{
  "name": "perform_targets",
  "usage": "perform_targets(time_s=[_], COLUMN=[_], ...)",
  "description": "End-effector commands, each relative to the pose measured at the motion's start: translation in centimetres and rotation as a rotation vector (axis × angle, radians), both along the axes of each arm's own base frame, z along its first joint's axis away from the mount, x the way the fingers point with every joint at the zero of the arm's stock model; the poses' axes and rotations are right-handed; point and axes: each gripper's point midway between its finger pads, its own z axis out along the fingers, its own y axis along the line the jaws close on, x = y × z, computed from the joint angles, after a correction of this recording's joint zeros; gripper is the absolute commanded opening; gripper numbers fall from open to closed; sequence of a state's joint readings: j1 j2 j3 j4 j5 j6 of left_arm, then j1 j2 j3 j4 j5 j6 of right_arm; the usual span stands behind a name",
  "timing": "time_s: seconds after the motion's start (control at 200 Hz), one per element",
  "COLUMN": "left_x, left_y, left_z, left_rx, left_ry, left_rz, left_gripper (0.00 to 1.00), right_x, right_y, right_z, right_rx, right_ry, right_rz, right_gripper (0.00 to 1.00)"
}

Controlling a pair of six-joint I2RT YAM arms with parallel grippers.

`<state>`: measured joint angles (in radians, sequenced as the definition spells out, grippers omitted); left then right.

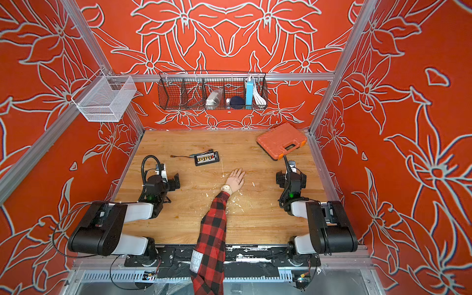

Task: Take off the watch
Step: Adjust the hand at the center of the board.

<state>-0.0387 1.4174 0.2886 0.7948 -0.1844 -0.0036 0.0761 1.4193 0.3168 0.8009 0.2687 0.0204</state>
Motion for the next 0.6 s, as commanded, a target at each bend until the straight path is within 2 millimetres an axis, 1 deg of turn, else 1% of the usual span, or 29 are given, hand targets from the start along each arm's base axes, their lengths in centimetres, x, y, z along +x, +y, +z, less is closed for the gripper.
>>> perform_targets(time_s=[0.0, 0.415, 0.595], left_x=[0.45, 0.44, 0.55], left_y=[0.11, 0.12, 0.73], left_z=[0.88, 0.83, 0.75], left_rx=[-0.002, -0.005, -0.064], left_ry=[-0.030, -0.028, -0.021], left_rz=[0.000, -0.002, -0.010], left_gripper=[0.98, 0.98, 0.98], right_x=[0.12, 0.13, 0.15], right_y=[0.26, 0.27, 0.30], right_z=[0.41, 0.43, 0.37], right_rx=[-0.004, -0.001, -0.002], right_ry=[-0.014, -0.015, -0.013], right_rz=[0.015, 0.015, 0.017], right_gripper=[0.98, 0.98, 0.98])
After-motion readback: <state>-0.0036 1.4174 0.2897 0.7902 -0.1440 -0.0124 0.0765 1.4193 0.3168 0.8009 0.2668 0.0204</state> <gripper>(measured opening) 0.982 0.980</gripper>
